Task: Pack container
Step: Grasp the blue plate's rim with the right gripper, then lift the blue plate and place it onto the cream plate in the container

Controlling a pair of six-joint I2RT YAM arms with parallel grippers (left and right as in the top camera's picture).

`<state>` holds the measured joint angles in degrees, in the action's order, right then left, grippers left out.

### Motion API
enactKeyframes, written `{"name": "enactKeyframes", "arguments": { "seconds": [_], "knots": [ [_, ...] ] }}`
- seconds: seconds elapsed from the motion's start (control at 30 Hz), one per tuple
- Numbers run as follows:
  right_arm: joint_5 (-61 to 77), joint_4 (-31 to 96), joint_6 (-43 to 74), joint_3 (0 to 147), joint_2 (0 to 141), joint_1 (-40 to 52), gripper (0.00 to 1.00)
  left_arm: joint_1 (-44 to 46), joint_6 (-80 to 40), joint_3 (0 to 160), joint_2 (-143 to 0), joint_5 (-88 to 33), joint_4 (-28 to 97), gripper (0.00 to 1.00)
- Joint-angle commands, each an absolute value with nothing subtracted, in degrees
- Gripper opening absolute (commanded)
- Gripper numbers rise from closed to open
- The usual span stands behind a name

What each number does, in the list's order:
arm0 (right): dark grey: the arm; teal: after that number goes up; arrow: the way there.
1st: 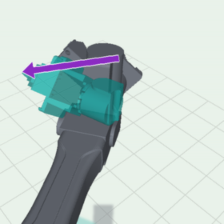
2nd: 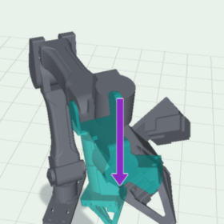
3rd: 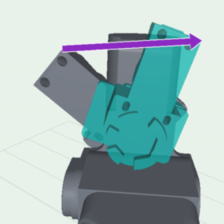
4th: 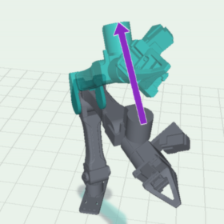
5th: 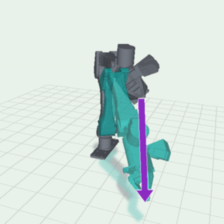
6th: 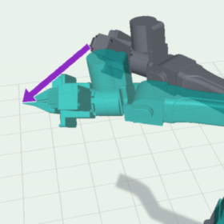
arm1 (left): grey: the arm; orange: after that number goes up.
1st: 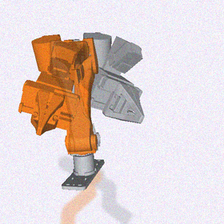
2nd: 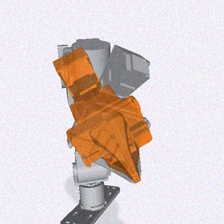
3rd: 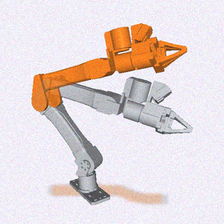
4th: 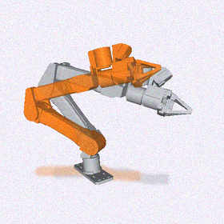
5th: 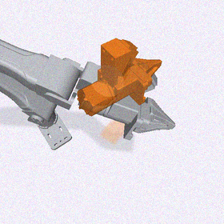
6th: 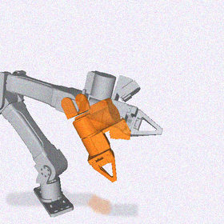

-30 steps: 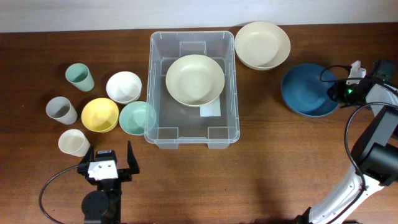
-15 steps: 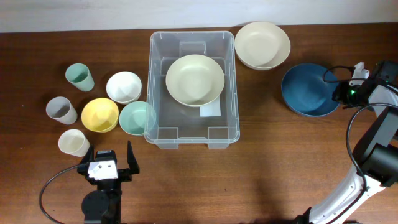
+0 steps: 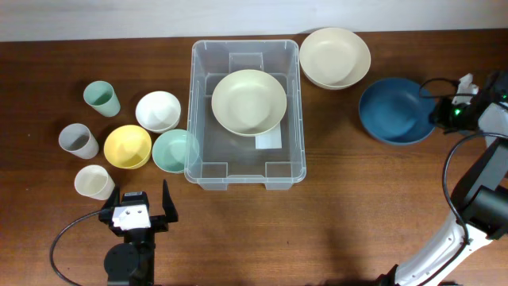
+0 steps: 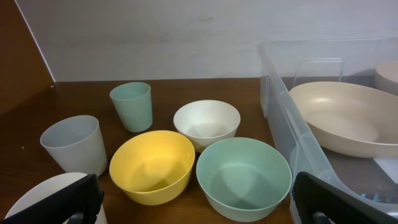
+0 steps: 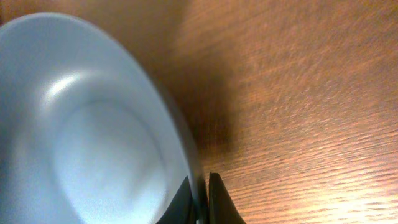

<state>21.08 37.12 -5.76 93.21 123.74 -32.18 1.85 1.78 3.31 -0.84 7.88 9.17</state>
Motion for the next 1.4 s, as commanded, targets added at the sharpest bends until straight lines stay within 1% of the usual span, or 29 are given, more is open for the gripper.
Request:
{"name": "enactKeyframes", "arguments": {
  "seconds": [0.0,0.1,0.27,0.4,0.47,0.7,0.8,0.93,1.07,1.23,1.37],
  "knots": [
    [22.6,38.0,-5.1,96.0,119.8,-32.7,0.04,1.7,2.7,2.7,-0.4,7.3,9.0,1.00],
    [26.5,38.2,-5.1,96.0,118.7,-32.6,0.04,1.7,2.7,2.7,-0.4,7.3,9.0,1.00],
    [29.0,38.8,-5.1,96.0,118.4,-32.6,0.04,1.7,2.7,2.7,-0.4,7.3,9.0,1.00],
    [40.3,37.9,-5.7,96.4,118.2,-32.7,0.04,1.7,2.7,2.7,-0.4,7.3,9.0,1.00],
    [43.9,38.0,-5.5,97.1,117.8,-32.6,0.04,1.7,2.7,2.7,-0.4,7.3,9.0,1.00],
    [44.2,38.9,-5.5,99.2,111.8,-30.5,0.04,1.7,2.7,2.7,-0.4,7.3,9.0,1.00],
    [41.3,39.1,-4.0,99.5,107.7,-27.6,0.04,1.7,2.7,2.7,-0.4,7.3,9.0,1.00],
    [34.0,38.9,-1.8,99.6,102.1,-20.0,0.04,1.7,2.7,2.7,-0.4,7.3,9.0,1.00],
    [23.6,37.1,0.2,99.7,99.7,-8.6,0.04,1.7,2.7,2.7,-0.4,7.3,9.0,1.00],
    [9.7,32.8,1.0,99.7,101.4,7.5,0.04,1.7,2.7,2.7,-0.4,7.3,9.0,1.00],
    [2.2,30.7,1.0,99.7,104.0,15.1,0.04,1.7,2.7,2.7,-0.4,7.3,9.0,1.00]
  ]
}}
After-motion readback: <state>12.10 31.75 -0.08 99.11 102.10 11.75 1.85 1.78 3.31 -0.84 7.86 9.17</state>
